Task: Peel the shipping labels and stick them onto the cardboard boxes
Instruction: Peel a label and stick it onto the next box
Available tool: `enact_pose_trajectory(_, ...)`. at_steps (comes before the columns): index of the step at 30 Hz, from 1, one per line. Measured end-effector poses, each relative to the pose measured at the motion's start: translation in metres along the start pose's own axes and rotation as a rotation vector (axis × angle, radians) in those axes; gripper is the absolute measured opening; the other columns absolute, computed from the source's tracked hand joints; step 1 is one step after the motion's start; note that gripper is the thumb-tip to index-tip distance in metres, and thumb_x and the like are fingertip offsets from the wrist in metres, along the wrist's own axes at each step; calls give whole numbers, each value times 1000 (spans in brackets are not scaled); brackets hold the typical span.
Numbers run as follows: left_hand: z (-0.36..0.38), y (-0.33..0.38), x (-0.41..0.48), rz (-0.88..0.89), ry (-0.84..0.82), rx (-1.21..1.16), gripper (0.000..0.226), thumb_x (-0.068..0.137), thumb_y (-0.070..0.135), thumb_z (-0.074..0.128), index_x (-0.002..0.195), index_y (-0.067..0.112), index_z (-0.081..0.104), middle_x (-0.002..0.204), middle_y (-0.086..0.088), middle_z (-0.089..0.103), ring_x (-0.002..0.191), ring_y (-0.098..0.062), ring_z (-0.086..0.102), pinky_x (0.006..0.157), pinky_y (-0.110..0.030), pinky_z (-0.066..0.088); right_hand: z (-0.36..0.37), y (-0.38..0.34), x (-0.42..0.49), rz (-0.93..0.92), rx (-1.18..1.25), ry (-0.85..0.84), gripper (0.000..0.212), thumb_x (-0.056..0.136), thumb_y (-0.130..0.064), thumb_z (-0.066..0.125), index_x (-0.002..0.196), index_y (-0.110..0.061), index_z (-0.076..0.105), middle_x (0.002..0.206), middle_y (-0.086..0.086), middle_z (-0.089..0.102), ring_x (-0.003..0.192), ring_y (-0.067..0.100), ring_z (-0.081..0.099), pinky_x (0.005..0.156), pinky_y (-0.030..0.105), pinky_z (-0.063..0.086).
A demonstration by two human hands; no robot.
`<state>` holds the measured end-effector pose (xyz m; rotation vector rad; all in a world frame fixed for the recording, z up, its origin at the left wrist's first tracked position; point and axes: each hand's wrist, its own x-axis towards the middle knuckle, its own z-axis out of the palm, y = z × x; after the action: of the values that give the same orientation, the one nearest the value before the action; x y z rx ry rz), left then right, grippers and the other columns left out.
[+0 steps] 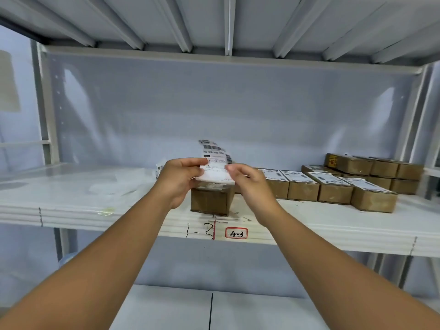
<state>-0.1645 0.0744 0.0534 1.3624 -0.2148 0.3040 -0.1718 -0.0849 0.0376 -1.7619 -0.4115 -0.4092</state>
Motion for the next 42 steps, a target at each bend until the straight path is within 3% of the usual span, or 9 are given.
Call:
enact_pose_trajectory(3, -1, -2, 2, 3, -87, 50, 26, 85, -13, 52, 93, 6, 67, 100, -9, 67, 86, -18, 66, 62, -18, 55, -1, 0, 10, 45, 132, 21, 15, 96, -18, 54, 101, -22, 68, 101, -8, 67, 103, 16, 62, 97, 41, 50)
enact_pose_trajectory(7, -2, -7, 10, 17, -82, 102, 26, 86, -11, 54, 94, 10, 68, 107, -9, 66, 90, -19, 66, 68, -20, 56, 3, 8, 25, 49, 27, 69, 32, 93, 0, 53, 86, -29, 66, 96, -1, 64, 102, 24, 63, 87, 45, 54)
enact_pose_trajectory(15, -14, -18, 38, 90, -48, 328, 21, 87, 2, 61, 100, 16, 69, 106, -2, 66, 92, -15, 67, 79, -23, 56, 17, 27, 57, 109, 30, 167, 28, 93, -4, 53, 82, -25, 69, 107, 0, 69, 97, 17, 64, 77, 29, 52)
enact_pose_trajectory(20, -20, -35, 57, 104, -15, 280, 17, 88, 5, 60, 91, 16, 72, 107, -5, 69, 101, -21, 64, 80, -22, 52, 26, 42, 70, 144, 136, 211, 28, 90, 0, 53, 82, -20, 70, 100, -2, 67, 86, 11, 62, 82, 26, 51)
enact_pose_trajectory(23, -19, -50, 62, 91, 31, 121, 20, 85, 3, 60, 83, 15, 75, 101, -10, 72, 100, -26, 65, 94, -37, 49, 32, 51, 72, 166, 267, 198, 28, 90, 3, 53, 82, -16, 71, 101, 1, 67, 87, 11, 63, 80, 23, 53)
enact_pose_trajectory(28, -17, -62, 63, 136, 70, 105, 16, 86, 3, 59, 90, 10, 73, 97, -14, 72, 93, -31, 67, 85, -38, 52, 31, 56, 76, 195, 459, 154, 20, 89, 3, 55, 87, -7, 72, 95, 1, 69, 86, 14, 64, 87, 34, 55)
enact_pose_trajectory(33, -18, -61, 60, 144, 93, 96, 23, 86, 1, 57, 81, 14, 75, 87, -9, 74, 86, -25, 70, 83, -33, 53, 32, 61, 80, 156, 398, 156, 31, 85, -1, 58, 69, -19, 76, 98, 1, 73, 103, 25, 65, 99, 47, 48)
enact_pose_trajectory(37, -18, -56, 55, 129, 65, -109, 22, 91, -1, 48, 82, 6, 67, 69, -2, 72, 66, -12, 69, 64, -21, 55, 31, 57, 73, 105, 354, 135, 29, 87, 3, 57, 78, -17, 75, 97, -5, 70, 104, 21, 64, 99, 41, 49)
enact_pose_trajectory(42, -21, -56, 55, 67, 30, -143, 19, 91, 1, 49, 89, 5, 68, 80, -8, 73, 74, -16, 69, 68, -27, 54, 30, 53, 67, 112, 308, 94, 20, 85, 0, 63, 97, -12, 73, 95, -11, 66, 92, 4, 62, 92, 25, 51)
